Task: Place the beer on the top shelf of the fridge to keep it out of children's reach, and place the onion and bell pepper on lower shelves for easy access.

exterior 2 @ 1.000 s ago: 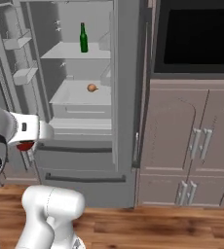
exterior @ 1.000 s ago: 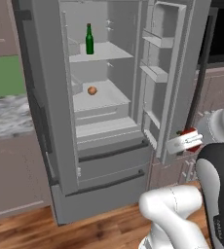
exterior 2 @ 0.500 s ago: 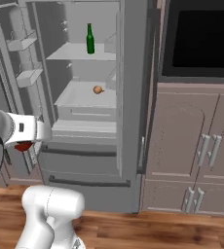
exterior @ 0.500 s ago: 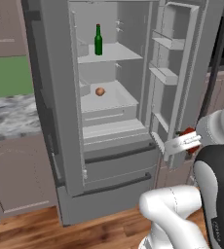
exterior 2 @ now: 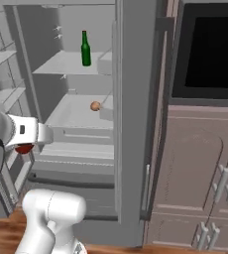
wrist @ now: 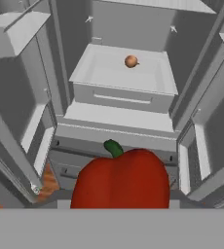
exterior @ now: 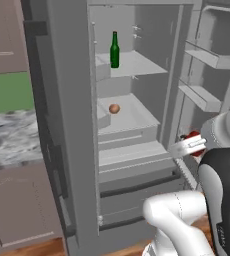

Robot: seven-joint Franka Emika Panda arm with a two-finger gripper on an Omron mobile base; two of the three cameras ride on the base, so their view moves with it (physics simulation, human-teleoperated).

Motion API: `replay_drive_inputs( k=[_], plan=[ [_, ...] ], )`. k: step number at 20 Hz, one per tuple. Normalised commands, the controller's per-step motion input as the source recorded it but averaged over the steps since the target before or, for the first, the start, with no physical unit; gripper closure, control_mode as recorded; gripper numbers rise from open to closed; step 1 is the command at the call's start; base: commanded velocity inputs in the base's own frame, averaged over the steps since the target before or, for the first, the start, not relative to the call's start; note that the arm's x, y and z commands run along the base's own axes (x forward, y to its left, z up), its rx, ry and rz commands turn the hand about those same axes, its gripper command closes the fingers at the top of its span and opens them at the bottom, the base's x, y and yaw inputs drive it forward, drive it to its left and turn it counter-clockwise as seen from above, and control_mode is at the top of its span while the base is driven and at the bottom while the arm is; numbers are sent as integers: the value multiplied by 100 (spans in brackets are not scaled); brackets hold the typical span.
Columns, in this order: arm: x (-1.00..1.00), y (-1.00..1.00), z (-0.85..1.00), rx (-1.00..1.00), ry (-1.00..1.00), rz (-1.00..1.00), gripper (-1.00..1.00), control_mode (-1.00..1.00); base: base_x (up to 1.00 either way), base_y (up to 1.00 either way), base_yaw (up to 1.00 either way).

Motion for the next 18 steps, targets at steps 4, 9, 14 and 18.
replay_drive_inputs(
  k=[4, 9, 14, 18],
  plan=[
    [0, 0, 0, 0, 0, 0, 100, 100, 67, 0, 3],
    [0, 0, 0, 0, 0, 0, 100, 100, 58, 0, 4],
    [8, 0, -2, 0, 1, 1, 100, -100, 35, 0, 3],
    [54, 0, -22, 0, 1, 4, 100, -100, 0, 0, 0]
  ],
)
